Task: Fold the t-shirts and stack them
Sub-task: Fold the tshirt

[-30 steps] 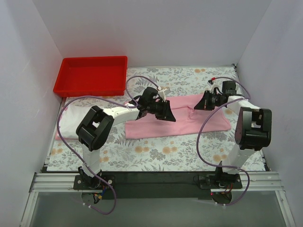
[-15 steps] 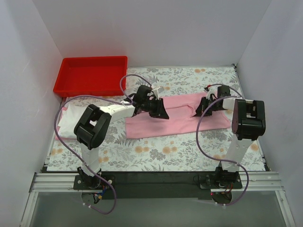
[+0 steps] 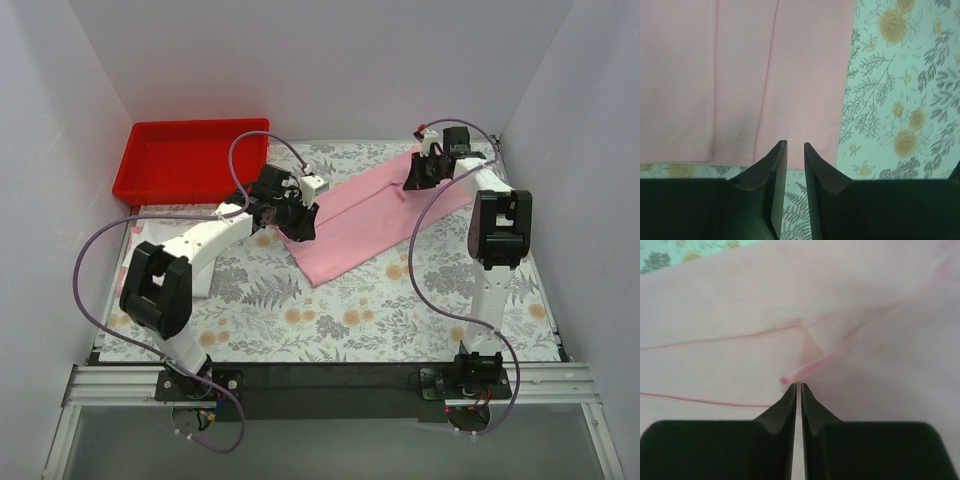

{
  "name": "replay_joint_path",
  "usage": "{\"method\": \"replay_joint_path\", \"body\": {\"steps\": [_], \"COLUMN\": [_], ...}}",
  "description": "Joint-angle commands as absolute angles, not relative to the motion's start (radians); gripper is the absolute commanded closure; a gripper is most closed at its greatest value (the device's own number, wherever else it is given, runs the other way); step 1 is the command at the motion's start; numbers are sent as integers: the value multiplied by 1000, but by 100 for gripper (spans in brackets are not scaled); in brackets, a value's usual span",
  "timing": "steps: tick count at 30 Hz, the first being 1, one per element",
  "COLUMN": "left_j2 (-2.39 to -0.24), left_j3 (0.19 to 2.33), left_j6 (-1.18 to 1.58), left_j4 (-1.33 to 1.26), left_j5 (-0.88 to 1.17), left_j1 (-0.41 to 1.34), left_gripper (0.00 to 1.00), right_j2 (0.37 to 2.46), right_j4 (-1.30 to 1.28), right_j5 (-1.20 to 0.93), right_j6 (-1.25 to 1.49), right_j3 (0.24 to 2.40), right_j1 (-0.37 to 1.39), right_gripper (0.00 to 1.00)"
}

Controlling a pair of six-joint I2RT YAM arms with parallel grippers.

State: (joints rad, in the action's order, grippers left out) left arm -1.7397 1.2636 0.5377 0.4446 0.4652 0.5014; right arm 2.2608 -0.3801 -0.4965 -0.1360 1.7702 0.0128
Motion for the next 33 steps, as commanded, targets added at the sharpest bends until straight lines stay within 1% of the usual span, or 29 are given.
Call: {"method": "replay_joint_path", "body": {"steps": [1, 2, 4, 11, 15, 19, 20, 23, 26, 28, 30, 33], "left_j2": [-1652, -1660, -1675, -1781, -1845, -1908, -1920, -1925, -1905, -1902, -1891, -1888], "left_j3": [1258, 1262, 1270, 1256, 1265, 1249, 1230, 1183, 1134, 1117, 1112, 1115], "left_j6": [232, 213, 154, 81, 43, 6, -38, -51, -28, 41, 119, 205], "left_j4": [538, 537, 535, 416, 379, 385, 391, 420, 420, 446, 478, 511], "left_j5": [437, 417, 396, 235, 140, 111, 109, 103, 118, 133, 172, 199], "left_j1": [515, 529, 552, 669, 698, 707, 716, 756, 814, 847, 916, 1069], "left_gripper": [81, 81, 81, 82, 82, 82, 82, 82, 82, 82, 82, 81], "right_j2": [2195, 2147, 2093, 1872, 1789, 1698, 1665, 1612, 1569, 1554, 1542, 1525], "right_j4": [-454, -457, -456, -517, -581, -612, -615, -637, -656, -675, -699, -710], "right_j5": [-552, -549, -526, -436, -423, -407, -399, -376, -365, -374, -362, -335], "right_j6": [-195, -201, -222, -255, -264, -287, -299, -327, -336, -345, -365, -391], "right_j3": [1865, 1859, 1824, 1724, 1668, 1571, 1536, 1493, 1457, 1456, 1462, 1450], "right_j1": [35, 35, 35, 29, 11, -25, -28, -40, -46, -57, -64, -71], "right_gripper": [87, 80, 73, 72, 72, 72, 72, 72, 72, 72, 72, 73]}}
